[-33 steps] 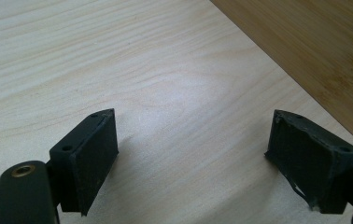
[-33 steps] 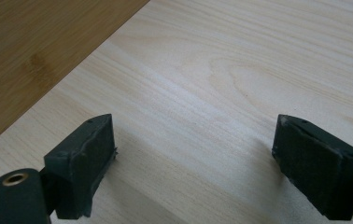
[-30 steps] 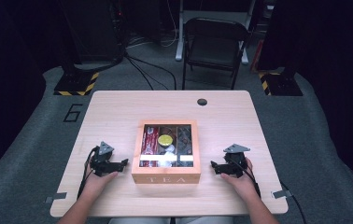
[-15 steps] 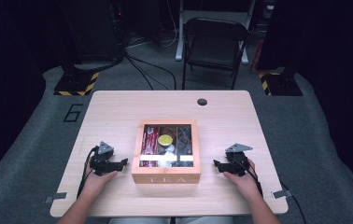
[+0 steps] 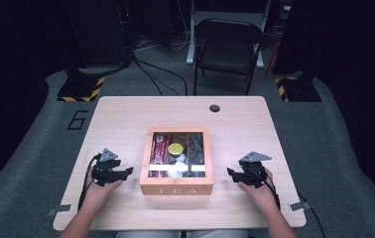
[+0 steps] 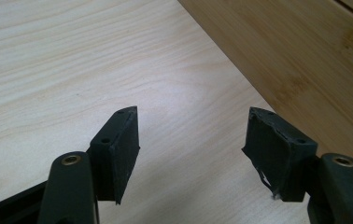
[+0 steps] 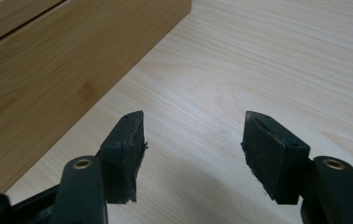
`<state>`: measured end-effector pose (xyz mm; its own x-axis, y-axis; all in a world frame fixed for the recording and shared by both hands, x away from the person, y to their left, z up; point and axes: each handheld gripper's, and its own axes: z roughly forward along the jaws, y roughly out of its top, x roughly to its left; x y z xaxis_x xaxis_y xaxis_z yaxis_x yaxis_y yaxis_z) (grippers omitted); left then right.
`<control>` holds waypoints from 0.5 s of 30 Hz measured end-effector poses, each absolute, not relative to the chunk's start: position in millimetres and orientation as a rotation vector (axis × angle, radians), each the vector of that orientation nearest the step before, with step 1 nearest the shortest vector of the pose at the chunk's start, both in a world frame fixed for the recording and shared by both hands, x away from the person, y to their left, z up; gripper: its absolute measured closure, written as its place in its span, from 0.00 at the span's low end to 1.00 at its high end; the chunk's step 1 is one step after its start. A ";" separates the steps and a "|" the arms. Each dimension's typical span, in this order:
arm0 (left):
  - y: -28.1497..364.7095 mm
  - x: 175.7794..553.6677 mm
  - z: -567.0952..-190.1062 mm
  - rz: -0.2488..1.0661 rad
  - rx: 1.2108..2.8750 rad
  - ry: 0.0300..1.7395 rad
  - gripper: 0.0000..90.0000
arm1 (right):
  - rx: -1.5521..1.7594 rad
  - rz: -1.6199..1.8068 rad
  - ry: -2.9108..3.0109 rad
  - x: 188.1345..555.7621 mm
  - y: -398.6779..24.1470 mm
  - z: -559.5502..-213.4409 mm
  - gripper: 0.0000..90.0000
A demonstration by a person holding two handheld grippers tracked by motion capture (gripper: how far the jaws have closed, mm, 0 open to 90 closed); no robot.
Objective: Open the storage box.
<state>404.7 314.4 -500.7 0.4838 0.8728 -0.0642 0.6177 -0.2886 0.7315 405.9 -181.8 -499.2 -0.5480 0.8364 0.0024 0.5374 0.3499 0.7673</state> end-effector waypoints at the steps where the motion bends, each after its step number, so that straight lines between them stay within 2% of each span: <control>1: 315.6 404.3 -500.1 0.452 2.009 1.235 0.39 | 1.209 1.043 2.227 405.8 -181.7 -498.9 0.43; 15: 319.4 398.6 -489.5 0.396 1.953 1.251 0.41 | 1.150 1.046 2.243 397.4 -175.0 -484.2 0.44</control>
<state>398.6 319.4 -489.5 0.4696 0.8718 -0.1393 0.6333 -0.2226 0.7412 397.4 -175.0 -484.2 -0.5757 0.8174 -0.0206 0.5097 0.3785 0.7726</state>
